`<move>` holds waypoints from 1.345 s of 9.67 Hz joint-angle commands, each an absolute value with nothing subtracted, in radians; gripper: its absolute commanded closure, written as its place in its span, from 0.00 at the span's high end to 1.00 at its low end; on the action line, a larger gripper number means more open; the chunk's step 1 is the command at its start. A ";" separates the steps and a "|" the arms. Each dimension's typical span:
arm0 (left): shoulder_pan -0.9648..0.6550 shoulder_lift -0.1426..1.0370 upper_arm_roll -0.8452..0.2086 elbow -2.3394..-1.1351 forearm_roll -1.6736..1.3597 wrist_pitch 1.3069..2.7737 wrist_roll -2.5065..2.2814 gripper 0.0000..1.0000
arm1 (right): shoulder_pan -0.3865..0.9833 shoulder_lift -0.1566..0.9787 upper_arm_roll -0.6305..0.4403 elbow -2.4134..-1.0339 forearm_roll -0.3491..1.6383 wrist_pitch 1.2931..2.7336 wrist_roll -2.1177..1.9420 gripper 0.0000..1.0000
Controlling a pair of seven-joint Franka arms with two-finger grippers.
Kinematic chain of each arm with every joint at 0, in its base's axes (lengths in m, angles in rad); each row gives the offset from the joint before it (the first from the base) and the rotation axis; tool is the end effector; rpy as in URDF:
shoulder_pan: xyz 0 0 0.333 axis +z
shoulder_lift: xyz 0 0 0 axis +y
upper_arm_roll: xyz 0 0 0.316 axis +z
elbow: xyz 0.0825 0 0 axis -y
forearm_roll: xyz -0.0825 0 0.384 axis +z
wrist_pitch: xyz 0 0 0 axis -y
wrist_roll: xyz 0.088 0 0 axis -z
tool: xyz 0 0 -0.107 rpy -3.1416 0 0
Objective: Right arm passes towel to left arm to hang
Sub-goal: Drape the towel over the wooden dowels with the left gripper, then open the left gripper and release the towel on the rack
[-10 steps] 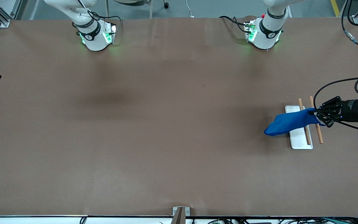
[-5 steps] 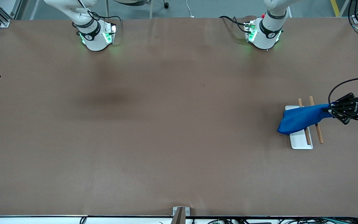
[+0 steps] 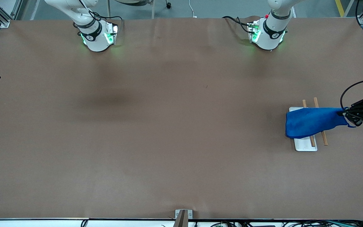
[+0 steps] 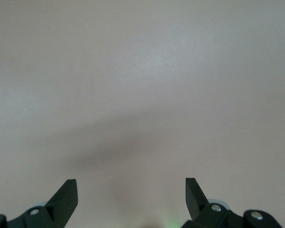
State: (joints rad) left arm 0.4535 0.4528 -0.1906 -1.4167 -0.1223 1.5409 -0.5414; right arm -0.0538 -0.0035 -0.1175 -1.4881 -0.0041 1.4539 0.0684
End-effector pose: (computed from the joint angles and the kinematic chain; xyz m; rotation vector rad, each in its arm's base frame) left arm 0.6280 0.1756 0.4235 2.6903 1.1786 -0.5136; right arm 0.5335 -0.0929 0.6549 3.1165 -0.3760 -0.0485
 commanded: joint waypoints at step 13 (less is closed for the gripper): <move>0.546 0.581 -0.184 -1.397 0.017 1.675 -0.146 0.01 | -0.063 -0.012 -0.110 -1.482 -0.017 1.450 0.055 1.00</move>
State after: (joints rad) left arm 0.5348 0.5498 -0.1802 -1.3941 0.0003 1.6503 -0.1825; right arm -0.0572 -0.0035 -0.1173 -1.4827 -0.0048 1.4576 0.0666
